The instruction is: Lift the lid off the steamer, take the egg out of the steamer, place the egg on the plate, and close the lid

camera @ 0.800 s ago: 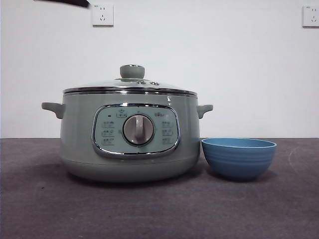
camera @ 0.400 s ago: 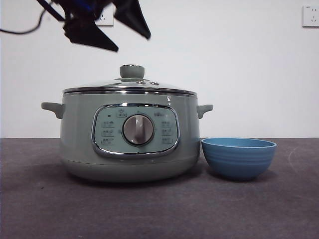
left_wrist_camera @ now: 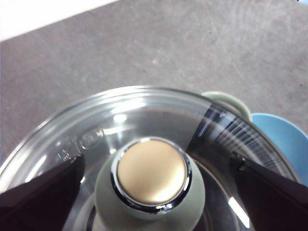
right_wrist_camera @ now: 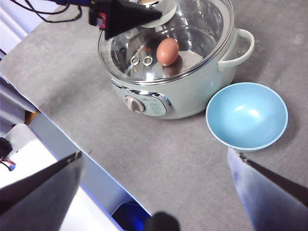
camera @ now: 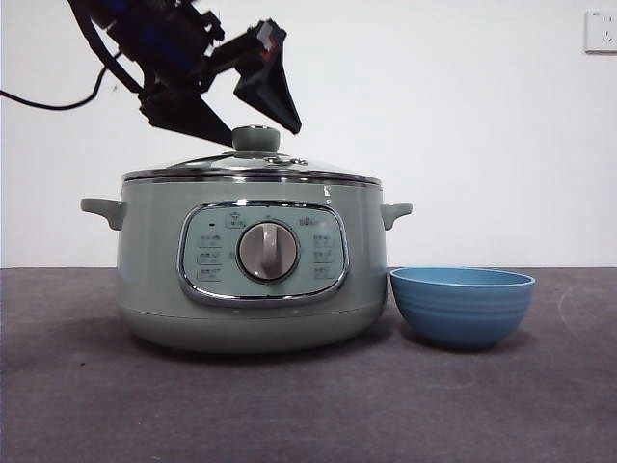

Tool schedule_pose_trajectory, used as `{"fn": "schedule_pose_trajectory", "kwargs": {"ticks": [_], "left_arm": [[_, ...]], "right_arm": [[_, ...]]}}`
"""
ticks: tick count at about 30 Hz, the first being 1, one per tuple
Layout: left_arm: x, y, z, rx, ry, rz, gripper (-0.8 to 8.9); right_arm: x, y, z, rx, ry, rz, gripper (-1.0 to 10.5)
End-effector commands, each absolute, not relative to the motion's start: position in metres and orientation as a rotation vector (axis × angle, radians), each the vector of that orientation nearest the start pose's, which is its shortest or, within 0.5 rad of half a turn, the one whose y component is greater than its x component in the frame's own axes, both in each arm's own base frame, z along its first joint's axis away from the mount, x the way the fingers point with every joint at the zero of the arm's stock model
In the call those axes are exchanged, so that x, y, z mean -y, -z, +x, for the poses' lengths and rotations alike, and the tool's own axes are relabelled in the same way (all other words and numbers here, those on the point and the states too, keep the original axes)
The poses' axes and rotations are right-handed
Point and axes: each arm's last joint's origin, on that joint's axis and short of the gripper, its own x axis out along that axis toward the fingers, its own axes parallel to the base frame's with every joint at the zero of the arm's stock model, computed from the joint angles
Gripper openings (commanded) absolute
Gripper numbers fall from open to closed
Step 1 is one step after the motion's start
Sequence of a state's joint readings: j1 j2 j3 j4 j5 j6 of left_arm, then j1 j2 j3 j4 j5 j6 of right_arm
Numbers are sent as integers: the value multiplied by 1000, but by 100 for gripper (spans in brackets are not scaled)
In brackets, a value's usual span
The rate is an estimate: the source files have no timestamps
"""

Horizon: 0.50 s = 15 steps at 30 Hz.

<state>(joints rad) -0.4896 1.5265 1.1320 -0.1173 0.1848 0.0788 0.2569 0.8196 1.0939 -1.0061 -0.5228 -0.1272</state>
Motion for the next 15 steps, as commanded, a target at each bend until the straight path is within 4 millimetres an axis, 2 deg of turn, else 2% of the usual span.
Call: {"fn": "schedule_pose_trajectory", "kwargs": {"ticks": [1, 6, 10, 13, 15], "left_arm": [[168, -272, 302, -523, 684, 171, 503], [170, -271, 302, -528, 667, 179, 485], [170, -271, 302, -536, 664, 164, 185], [170, -271, 302, -536, 664, 164, 120], [170, -271, 302, -536, 664, 165, 120]], "right_arm": [[-47, -359, 120, -692, -789, -16, 508], [-47, -359, 120, -689, -787, -23, 508], [-47, -359, 120, -689, -787, -24, 505], [-47, -359, 120, -685, -790, -32, 505], [-47, -359, 120, -686, -790, -31, 505]]}}
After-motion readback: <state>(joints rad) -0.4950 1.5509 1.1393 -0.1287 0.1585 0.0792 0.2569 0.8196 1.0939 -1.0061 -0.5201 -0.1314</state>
